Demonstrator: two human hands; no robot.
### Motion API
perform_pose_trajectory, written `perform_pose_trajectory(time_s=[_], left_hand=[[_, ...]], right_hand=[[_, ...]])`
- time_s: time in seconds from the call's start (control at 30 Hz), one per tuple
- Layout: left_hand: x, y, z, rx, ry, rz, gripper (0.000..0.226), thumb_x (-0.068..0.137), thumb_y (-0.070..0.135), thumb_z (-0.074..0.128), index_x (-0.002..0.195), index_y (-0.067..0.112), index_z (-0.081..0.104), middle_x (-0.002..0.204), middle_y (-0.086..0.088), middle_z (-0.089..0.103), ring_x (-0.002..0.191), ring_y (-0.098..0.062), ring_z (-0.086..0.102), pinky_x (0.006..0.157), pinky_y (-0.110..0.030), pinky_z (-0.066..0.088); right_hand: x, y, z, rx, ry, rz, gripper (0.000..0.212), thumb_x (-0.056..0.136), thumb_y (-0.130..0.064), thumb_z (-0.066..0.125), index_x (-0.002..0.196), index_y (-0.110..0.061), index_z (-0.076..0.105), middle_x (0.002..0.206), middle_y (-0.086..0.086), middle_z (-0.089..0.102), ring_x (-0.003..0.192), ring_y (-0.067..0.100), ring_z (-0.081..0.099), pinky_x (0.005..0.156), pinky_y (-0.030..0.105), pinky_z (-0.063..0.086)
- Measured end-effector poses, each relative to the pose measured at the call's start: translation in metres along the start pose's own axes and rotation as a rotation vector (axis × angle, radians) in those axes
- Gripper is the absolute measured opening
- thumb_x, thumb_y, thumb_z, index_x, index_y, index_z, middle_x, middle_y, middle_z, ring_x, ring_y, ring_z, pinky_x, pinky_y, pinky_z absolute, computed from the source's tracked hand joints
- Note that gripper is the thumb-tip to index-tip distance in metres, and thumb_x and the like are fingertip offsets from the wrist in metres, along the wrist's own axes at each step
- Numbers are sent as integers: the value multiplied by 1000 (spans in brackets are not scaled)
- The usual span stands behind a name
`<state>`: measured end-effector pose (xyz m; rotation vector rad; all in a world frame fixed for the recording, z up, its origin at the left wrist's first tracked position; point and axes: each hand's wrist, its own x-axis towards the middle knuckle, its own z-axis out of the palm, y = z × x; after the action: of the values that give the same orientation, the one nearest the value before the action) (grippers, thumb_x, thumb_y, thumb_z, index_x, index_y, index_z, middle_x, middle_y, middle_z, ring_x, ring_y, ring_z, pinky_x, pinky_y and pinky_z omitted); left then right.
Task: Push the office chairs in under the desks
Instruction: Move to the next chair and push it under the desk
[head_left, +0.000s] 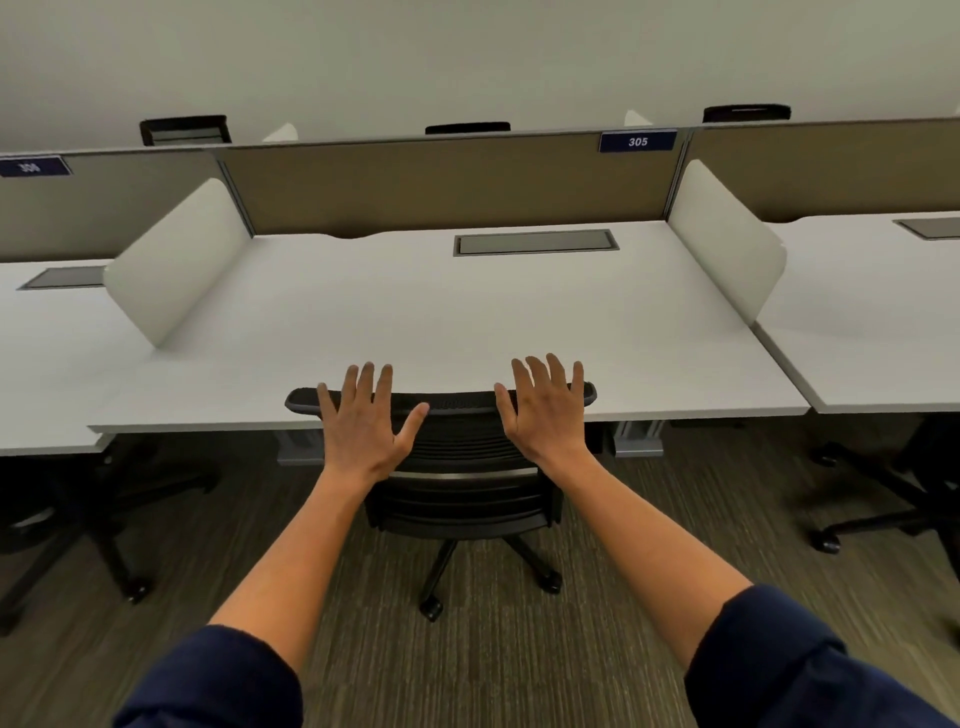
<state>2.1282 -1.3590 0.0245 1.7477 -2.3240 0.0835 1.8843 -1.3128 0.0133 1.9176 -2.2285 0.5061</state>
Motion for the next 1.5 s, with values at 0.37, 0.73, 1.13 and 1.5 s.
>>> perform_pose_trajectory(time_s=[0.37,0.73,1.13,1.5], left_hand=[[-39,77,-8,-41,21,220,97,85,82,6,161,22,8,169,-7,-2,155,-28,-6,121,-63,0],[-86,161,11,-124,-19,428,95,85,81,11,160,24,2,167,-5,-18,153,-26,-18,119,-61,-11],[-164,339,15,-146,-55,581,93,86,82,10,160,26,6,168,-5,-11,154,-27,-12,121,-64,-1],[-276,580,29,-190,-114,784,91,87,81,10,160,26,11,169,-7,0,155,-29,-5,120,-63,-1]], right_hand=[[-69,50,-41,-78,-51,10,86,90,-76,6,163,-32,6,171,4,-8,157,33,-7,122,61,-6],[-167,109,-63,-127,-97,168,88,89,-80,11,162,-33,-3,171,3,-12,157,33,-7,121,62,-6],[-288,248,-121,-149,-49,335,86,91,-79,12,162,-32,2,171,7,-1,157,34,4,122,63,3],[-446,451,-199,-209,-33,507,85,92,-78,16,162,-30,13,171,9,9,156,36,11,121,64,8]])
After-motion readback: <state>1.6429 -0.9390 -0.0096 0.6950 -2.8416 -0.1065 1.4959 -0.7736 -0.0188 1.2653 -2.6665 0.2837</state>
